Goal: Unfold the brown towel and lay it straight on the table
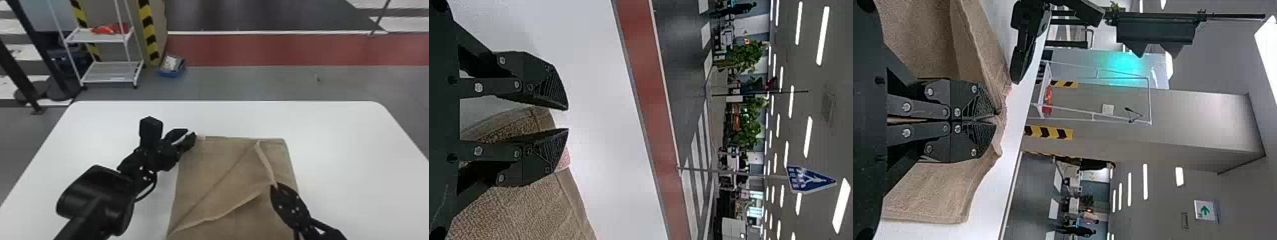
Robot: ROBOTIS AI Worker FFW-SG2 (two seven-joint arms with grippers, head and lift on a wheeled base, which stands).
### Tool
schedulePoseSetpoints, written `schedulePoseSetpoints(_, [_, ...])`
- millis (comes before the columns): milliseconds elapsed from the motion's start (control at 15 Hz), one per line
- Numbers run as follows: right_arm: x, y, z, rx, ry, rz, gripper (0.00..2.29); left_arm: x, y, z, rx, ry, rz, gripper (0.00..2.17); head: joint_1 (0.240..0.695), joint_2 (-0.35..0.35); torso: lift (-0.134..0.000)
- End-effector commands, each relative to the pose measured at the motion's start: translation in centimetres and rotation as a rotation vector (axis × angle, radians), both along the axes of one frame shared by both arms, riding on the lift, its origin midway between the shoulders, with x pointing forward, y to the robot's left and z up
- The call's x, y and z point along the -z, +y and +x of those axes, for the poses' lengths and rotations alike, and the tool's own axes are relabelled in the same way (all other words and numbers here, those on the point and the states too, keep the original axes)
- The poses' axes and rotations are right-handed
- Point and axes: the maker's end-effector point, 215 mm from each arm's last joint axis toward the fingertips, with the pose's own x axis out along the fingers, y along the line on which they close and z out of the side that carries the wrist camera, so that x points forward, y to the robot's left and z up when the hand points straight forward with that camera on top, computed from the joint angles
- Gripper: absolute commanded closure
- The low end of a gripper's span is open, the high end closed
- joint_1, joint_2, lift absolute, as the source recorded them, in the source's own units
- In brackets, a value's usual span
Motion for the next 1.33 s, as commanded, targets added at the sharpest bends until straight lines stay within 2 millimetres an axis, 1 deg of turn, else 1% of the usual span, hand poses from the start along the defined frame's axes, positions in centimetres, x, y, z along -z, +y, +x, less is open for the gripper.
schedulePoseSetpoints(0, [0.0,-0.1,-0.1,0.0,0.001,-0.001,1.33,0.1,0.2,0.0,0.0,0.003,0.005,0.55,0.695,0.021,-0.125])
schedulePoseSetpoints(67, [-0.1,0.0,-0.2,0.0,-0.001,0.0,1.33,0.7,0.4,-0.1,-0.001,0.022,0.018,0.55,0.695,0.021,-0.125])
schedulePoseSetpoints(200, [-0.3,-0.1,-0.2,0.001,-0.006,0.001,1.33,0.9,0.6,0.1,0.0,0.03,0.03,0.56,0.695,0.023,-0.125])
schedulePoseSetpoints(267, [-0.3,-0.2,-0.2,0.002,-0.006,0.0,1.33,1.0,0.6,0.2,0.002,0.037,0.034,0.6,0.695,0.024,-0.125])
schedulePoseSetpoints(533, [-0.5,-0.2,-0.2,0.003,-0.011,0.0,1.33,1.2,0.7,0.3,0.002,0.043,0.041,0.6,0.695,0.026,-0.125])
schedulePoseSetpoints(600, [-0.6,-0.2,-0.1,0.002,-0.012,0.001,1.33,1.2,0.7,0.3,0.005,0.044,0.04,0.68,0.695,0.026,-0.125])
schedulePoseSetpoints(667, [-0.6,-0.2,-0.1,0.002,-0.012,0.001,1.33,1.4,0.6,0.1,0.01,0.047,0.039,0.73,0.695,0.026,-0.125])
schedulePoseSetpoints(733, [-0.6,-0.2,-0.1,0.002,-0.012,0.001,1.33,1.4,0.6,0.1,0.012,0.048,0.039,0.73,0.695,0.026,-0.125])
schedulePoseSetpoints(800, [-0.6,-0.2,-0.1,0.002,-0.012,0.001,1.33,1.7,0.4,-0.2,0.021,0.059,0.036,0.73,0.695,0.026,-0.125])
schedulePoseSetpoints(867, [-0.6,-0.2,-0.1,0.002,-0.012,0.001,1.33,2.3,0.7,-0.6,0.018,0.077,0.037,0.73,0.695,0.025,-0.125])
schedulePoseSetpoints(1000, [-0.6,-0.2,-0.1,0.002,-0.012,0.001,1.33,2.2,0.5,-0.7,0.02,0.077,0.029,0.72,0.695,0.025,-0.125])
schedulePoseSetpoints(1067, [-0.5,-0.2,-0.2,0.003,-0.011,0.0,1.33,2.7,0.4,-0.9,0.027,0.094,0.03,0.72,0.695,0.025,-0.125])
schedulePoseSetpoints(1200, [-0.5,-0.2,-0.2,0.003,-0.011,0.0,1.33,2.7,0.2,-1.1,0.036,0.096,0.026,0.74,0.695,0.024,-0.125])
schedulePoseSetpoints(1267, [-0.4,-0.2,-0.2,0.003,-0.007,0.001,1.33,2.6,0.0,-1.2,0.038,0.094,0.024,1.12,0.695,0.023,-0.125])
